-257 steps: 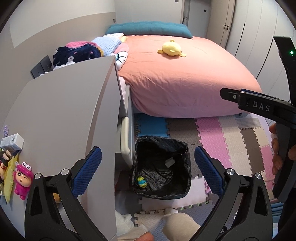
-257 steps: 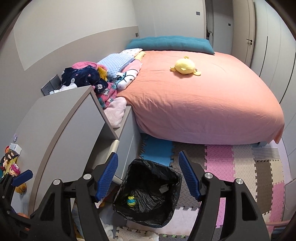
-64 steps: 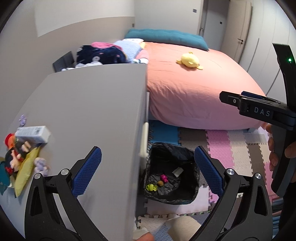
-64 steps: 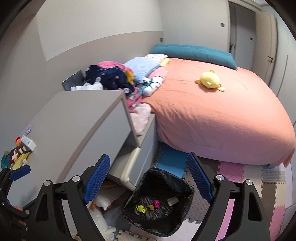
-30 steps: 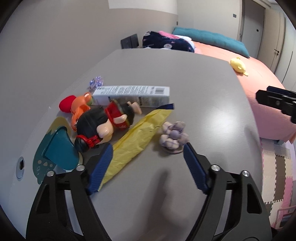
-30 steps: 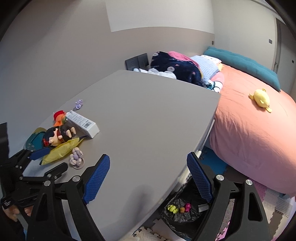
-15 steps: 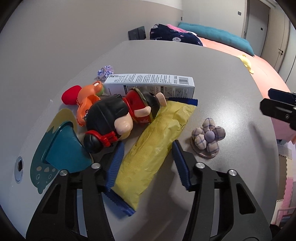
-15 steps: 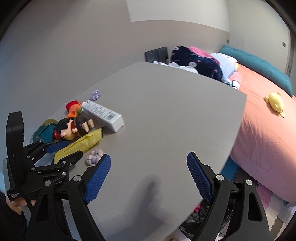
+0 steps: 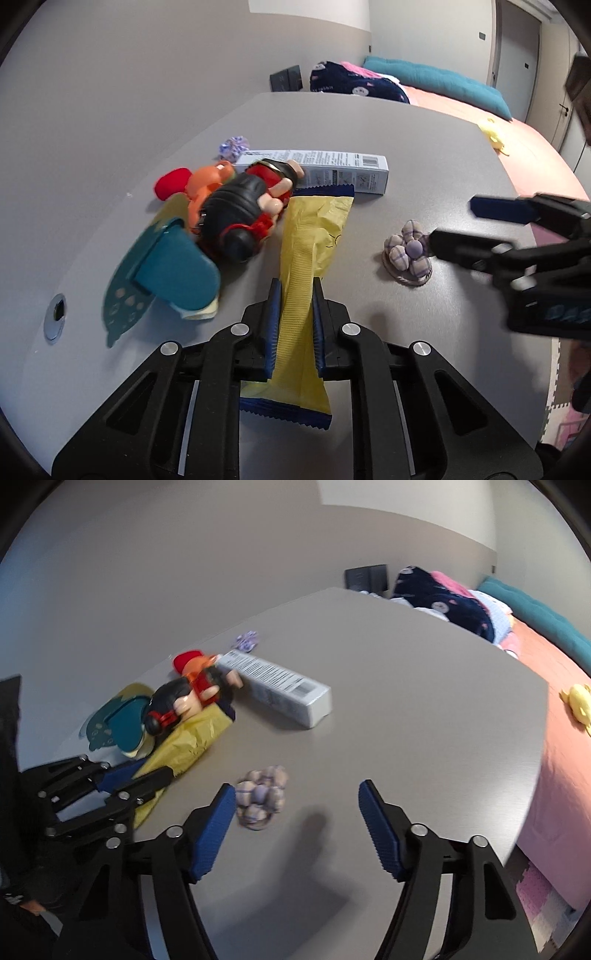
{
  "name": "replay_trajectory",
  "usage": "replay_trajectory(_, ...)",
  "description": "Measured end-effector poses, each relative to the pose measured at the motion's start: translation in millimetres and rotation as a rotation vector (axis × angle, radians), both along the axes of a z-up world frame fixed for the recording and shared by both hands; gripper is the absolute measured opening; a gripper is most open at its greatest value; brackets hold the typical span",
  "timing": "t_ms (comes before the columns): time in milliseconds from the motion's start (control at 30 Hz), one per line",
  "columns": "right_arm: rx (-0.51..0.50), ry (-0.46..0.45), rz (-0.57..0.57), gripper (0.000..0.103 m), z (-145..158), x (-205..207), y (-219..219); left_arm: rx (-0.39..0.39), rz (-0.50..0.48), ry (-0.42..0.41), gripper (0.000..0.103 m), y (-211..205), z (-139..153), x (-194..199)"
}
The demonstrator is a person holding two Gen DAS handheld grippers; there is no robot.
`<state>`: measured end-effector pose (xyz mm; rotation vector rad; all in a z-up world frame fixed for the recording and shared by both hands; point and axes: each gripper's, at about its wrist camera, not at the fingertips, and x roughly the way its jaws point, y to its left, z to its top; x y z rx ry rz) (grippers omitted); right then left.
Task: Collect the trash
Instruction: 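Grasp the yellow snack wrapper with the left tool while the right tool grasps the purple flower toy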
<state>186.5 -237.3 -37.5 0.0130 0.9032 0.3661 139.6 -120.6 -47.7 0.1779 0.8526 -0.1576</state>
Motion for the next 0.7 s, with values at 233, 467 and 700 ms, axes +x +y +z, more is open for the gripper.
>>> replay_trajectory(233,-0.021,0.027,0.006,0.051,-14,7,16,-0.008,0.001,0.000,0.015,9,8,-8)
replay_trajectory(467,-0.077,-0.003,0.026,0.019,-11,8,23,-0.018,0.001,-0.003,0.015,5,13,-12)
replay_trajectory(700,-0.050,-0.037,0.004,0.019,11,-9,-1,-0.037,-0.018,-0.020,0.015,-13,26,-18)
